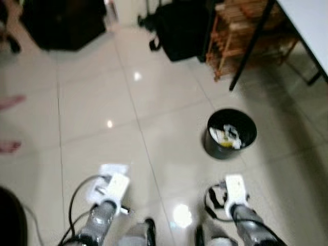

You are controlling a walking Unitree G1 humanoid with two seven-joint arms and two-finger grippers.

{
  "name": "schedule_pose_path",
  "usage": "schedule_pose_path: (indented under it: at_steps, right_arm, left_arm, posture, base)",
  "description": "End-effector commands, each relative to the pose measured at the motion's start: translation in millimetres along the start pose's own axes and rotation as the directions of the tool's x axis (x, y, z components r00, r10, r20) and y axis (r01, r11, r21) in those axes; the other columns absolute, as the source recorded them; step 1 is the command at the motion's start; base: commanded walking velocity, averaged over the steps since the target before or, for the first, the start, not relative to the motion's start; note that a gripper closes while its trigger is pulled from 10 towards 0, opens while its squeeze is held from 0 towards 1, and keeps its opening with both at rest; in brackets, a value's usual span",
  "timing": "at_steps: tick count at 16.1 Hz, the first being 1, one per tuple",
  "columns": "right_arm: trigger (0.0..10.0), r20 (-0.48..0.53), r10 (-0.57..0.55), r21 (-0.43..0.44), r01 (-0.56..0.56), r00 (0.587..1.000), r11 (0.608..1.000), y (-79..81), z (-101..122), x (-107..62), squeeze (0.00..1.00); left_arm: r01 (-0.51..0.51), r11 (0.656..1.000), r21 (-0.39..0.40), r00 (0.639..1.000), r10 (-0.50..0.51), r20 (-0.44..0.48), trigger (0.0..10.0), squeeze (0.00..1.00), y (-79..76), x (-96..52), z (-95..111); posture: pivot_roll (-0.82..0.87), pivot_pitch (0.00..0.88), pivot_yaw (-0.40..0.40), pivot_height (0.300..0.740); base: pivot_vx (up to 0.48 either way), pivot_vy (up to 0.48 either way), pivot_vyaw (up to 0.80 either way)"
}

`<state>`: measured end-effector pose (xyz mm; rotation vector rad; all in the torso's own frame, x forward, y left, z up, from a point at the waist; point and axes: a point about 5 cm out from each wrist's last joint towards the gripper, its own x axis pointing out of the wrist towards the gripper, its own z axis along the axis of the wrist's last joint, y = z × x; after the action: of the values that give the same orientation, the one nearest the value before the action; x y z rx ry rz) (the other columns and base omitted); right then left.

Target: Picking trash to rubbish bin

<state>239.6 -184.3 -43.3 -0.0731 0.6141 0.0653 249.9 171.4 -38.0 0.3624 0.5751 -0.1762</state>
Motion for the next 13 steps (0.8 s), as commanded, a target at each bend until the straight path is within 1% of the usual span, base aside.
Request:
schedule_pose_path:
  at_steps: [1,2,9,11,13]
  right_arm:
    - [10.0,-0.055,-0.029,0.021,0.031,0.998,0.999,-10.5,-16.7,-7.2,0.00]
    - [10.0,-0.055,-0.026,0.023,0.028,0.998,0.999,-10.3,-16.6,-7.1,0.00]
    - [10.0,-0.065,-0.025,0.032,0.027,0.998,0.999,-8.8,-17.2,-6.7,0.00]
    - [10.0,-0.060,-0.027,0.040,0.030,0.998,0.999,-8.2,-16.9,-6.6,0.00]
    - [10.0,-0.050,-0.024,0.034,0.026,0.998,0.999,-6.8,-15.5,-6.2,0.00]
  left_arm:
    - [0.025,1.000,-0.004,0.999,-0.025,-0.024,10.0,0.00,-11.0,-2.3,-6.4]
    - [0.025,1.000,-0.004,0.999,-0.025,-0.025,10.0,0.00,-11.1,-2.3,-6.5]
    - [0.026,1.000,-0.004,0.999,-0.026,-0.022,10.0,0.00,-10.7,-2.1,-5.9]
    - [0.032,0.999,-0.006,0.999,-0.032,-0.020,10.0,0.00,-10.9,-2.1,-5.6]
    - [0.047,0.999,-0.012,0.999,-0.047,-0.004,10.0,0.00,-12.7,-1.9,-3.7]
  posture:
    - [0.02,0.267,0.083,0.740]
    - [0.02,0.269,0.083,0.740]
    - [0.03,0.274,0.087,0.740]
    - [0.03,0.274,0.087,0.740]
    - [0.03,0.274,0.088,0.740]
  base:
    - [0.480,0.000,0.00]
    - [0.480,0.000,0.00]
    - [0.469,0.000,-0.80]
    - [0.394,0.000,0.00]
    - [0.000,0.000,0.00]
